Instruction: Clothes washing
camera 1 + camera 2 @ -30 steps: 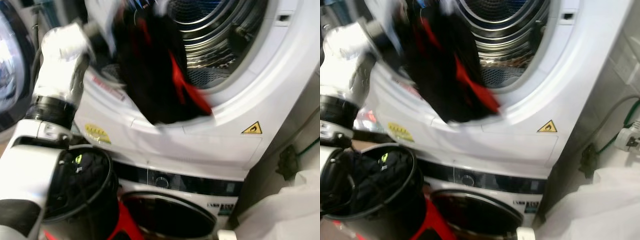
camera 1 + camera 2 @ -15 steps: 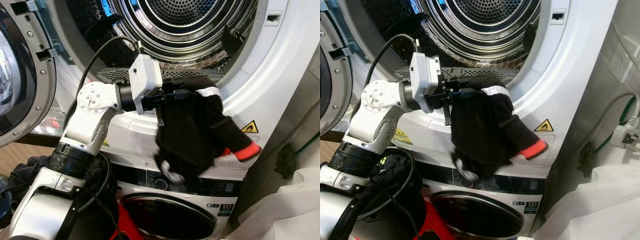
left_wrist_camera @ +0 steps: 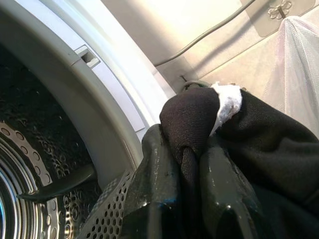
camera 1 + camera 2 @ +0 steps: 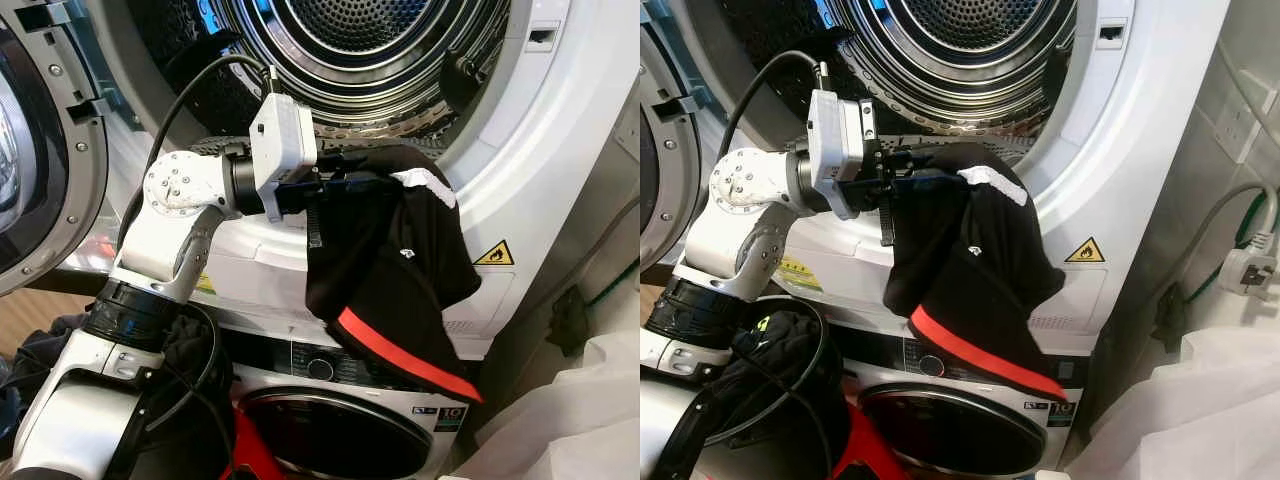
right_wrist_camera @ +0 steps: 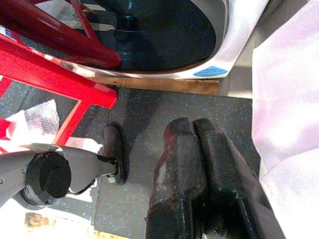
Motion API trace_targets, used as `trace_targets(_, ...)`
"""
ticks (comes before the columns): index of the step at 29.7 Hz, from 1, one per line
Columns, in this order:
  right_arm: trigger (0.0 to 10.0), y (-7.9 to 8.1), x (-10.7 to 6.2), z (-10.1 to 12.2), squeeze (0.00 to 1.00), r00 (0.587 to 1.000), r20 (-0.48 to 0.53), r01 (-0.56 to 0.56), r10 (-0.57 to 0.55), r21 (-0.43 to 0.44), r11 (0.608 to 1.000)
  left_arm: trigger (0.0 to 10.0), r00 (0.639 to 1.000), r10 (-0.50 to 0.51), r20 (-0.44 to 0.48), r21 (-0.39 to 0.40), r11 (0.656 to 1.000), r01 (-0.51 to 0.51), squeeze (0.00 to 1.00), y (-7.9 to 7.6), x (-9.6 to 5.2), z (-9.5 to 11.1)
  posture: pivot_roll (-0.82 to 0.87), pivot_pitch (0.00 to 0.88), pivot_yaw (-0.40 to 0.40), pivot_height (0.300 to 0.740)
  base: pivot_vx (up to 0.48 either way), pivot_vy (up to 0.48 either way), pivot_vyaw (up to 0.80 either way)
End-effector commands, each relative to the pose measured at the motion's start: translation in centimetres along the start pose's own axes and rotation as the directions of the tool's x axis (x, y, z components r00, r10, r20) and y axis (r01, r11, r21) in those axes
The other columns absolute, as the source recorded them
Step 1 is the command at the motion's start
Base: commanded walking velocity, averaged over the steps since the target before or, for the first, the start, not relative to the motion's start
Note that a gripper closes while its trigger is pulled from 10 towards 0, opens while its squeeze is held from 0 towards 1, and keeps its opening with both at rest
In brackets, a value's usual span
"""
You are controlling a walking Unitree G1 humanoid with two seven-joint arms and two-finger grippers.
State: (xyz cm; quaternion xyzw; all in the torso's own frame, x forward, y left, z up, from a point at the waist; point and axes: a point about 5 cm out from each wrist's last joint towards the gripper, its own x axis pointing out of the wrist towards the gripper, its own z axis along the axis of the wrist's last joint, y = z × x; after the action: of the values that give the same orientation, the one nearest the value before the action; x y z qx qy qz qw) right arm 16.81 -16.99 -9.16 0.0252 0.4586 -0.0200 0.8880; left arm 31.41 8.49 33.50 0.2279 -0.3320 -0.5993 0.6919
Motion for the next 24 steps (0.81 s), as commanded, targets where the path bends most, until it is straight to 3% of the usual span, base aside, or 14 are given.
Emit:
trace_targets(1, 10.0, 0.2, -0.1, -0.3, 0.00, 1.000, -0.005, -0.001, 0.001, 0.016, 1.000, 0.0, 1.000, 0.002, 0.006, 0.041, 0.999, -0.002, 0.00, 0.6, -0.1, 0.9, 0.08, 0.000, 0.117, 0.740, 0.000, 0.000, 0.00)
trace_targets(9, 10.0, 0.2, -0.2, -0.8, 0.00, 1.000, -0.017, -0.001, 0.001, 0.014, 1.000, 0.0, 1.000, 0.012, -0.006, 0.043, 0.999, -0.012, 0.00, 1.4, -0.3, 0.7, 0.08, 0.000, 0.115, 0.740, 0.000, 0.000, 0.00)
trace_targets(11, 10.0, 0.2, -0.1, -0.7, 0.00, 1.000, -0.018, -0.001, 0.001, 0.013, 1.000, 0.0, 0.998, 0.064, 0.006, 0.067, 0.996, -0.064, 0.00, 2.5, -0.4, 0.9, 0.09, 0.000, 0.115, 0.740, 0.000, 0.000, 0.00)
trace_targets(14, 10.0, 0.2, -0.1, -0.7, 0.00, 1.000, -0.018, -0.003, 0.003, 0.009, 1.000, 0.0, 0.955, 0.286, 0.081, 0.044, 0.956, -0.290, 0.00, 6.6, -1.1, 1.8, 0.09, 0.000, 0.113, 0.740, 0.000, 0.000, 0.00)
trace_targets(20, 10.0, 0.0, -0.1, -0.5, 0.00, 1.000, -0.016, -0.006, 0.006, -0.002, 1.000, 0.0, 0.928, 0.364, 0.083, 0.104, 0.923, -0.371, 0.00, 10.1, -0.7, 3.6, 0.09, 0.000, 0.108, 0.740, 0.000, 0.000, 0.00)
trace_targets(21, 10.0, 0.0, -0.1, -0.5, 0.00, 1.000, -0.016, -0.006, 0.006, -0.004, 1.000, 0.0, 0.907, 0.414, 0.080, 0.111, 0.900, -0.421, 0.00, 10.9, -0.8, 4.0, 0.09, 0.000, 0.108, 0.740, 0.000, 0.000, 0.00)
trace_targets(22, 10.0, 0.0, -0.1, -0.5, 0.00, 1.000, -0.016, -0.007, 0.006, -0.007, 1.000, 0.0, 0.809, 0.583, 0.075, 0.119, 0.800, -0.588, 0.00, 12.9, -1.5, 5.0, 0.07, 0.000, 0.113, 0.740, 0.000, 0.000, 0.00)
trace_targets(23, 10.0, 0.0, -0.1, -0.5, 0.00, 1.000, -0.016, -0.006, 0.006, -0.007, 1.000, 0.0, 0.769, 0.635, 0.075, 0.114, 0.761, -0.639, 0.00, 13.5, -1.9, 5.2, 0.07, 0.000, 0.115, 0.740, 0.000, 0.000, 0.00)
trace_targets(24, 10.0, 0.0, -0.1, -0.5, 0.00, 1.000, -0.015, -0.005, 0.005, -0.006, 1.000, 0.0, 0.699, 0.712, 0.062, 0.139, 0.687, -0.713, 0.00, 14.2, -2.5, 5.5, 0.06, 0.000, 0.120, 0.740, 0.000, 0.000, 0.00)
